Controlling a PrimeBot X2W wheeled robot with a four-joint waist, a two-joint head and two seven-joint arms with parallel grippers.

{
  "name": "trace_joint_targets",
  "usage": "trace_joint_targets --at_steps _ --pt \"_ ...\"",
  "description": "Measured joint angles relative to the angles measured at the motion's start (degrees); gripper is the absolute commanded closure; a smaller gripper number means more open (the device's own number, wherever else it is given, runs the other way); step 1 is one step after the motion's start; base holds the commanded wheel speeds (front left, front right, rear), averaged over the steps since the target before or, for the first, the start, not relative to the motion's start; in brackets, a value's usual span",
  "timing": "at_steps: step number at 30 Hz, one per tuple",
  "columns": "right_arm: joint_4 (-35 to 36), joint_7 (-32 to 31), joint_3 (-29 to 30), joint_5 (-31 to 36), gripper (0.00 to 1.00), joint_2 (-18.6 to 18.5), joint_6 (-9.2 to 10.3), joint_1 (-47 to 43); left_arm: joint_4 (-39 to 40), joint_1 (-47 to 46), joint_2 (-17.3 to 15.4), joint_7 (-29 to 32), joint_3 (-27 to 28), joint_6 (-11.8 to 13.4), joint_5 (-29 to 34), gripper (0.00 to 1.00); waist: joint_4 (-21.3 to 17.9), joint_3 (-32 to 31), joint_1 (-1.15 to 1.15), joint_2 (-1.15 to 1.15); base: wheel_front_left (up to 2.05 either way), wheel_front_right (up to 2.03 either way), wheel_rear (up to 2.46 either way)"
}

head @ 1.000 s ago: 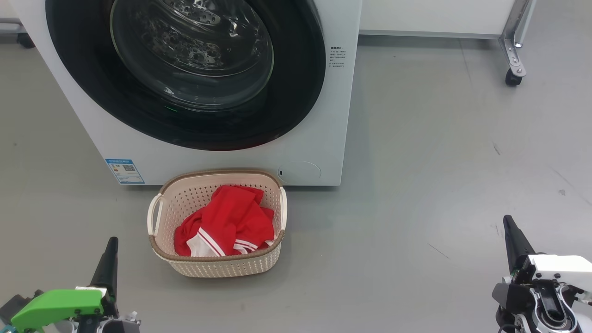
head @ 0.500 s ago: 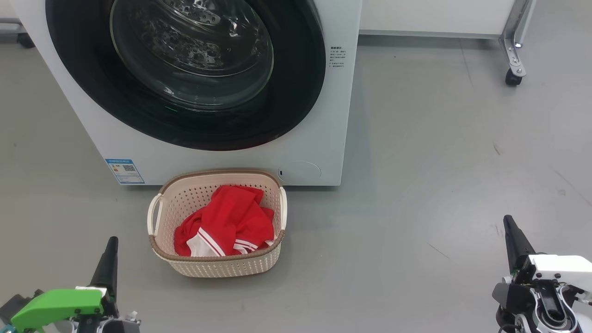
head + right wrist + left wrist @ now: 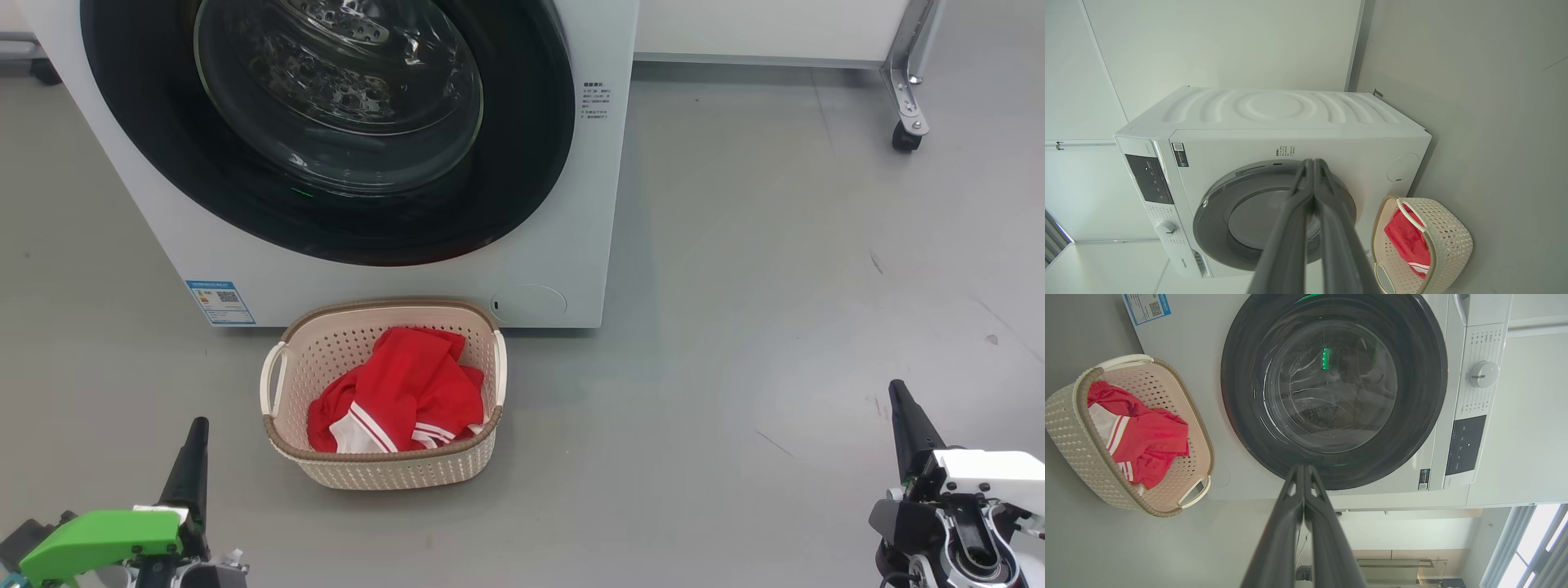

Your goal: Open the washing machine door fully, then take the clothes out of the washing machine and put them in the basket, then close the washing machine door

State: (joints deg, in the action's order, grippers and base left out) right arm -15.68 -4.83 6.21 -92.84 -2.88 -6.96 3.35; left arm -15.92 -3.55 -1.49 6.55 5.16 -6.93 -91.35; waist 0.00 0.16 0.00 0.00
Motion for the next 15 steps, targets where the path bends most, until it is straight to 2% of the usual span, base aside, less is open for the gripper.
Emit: trace_joint_targets --at_steps 15 --pt "0.0 0.0 0.1 0.0 1.00 0.0 0.00 0.0 0.0 0.0 0.0 0.0 0.0 0.0 0.0 1.00 0.0 0.0 0.00 0.00 0.00 0.00 0.00"
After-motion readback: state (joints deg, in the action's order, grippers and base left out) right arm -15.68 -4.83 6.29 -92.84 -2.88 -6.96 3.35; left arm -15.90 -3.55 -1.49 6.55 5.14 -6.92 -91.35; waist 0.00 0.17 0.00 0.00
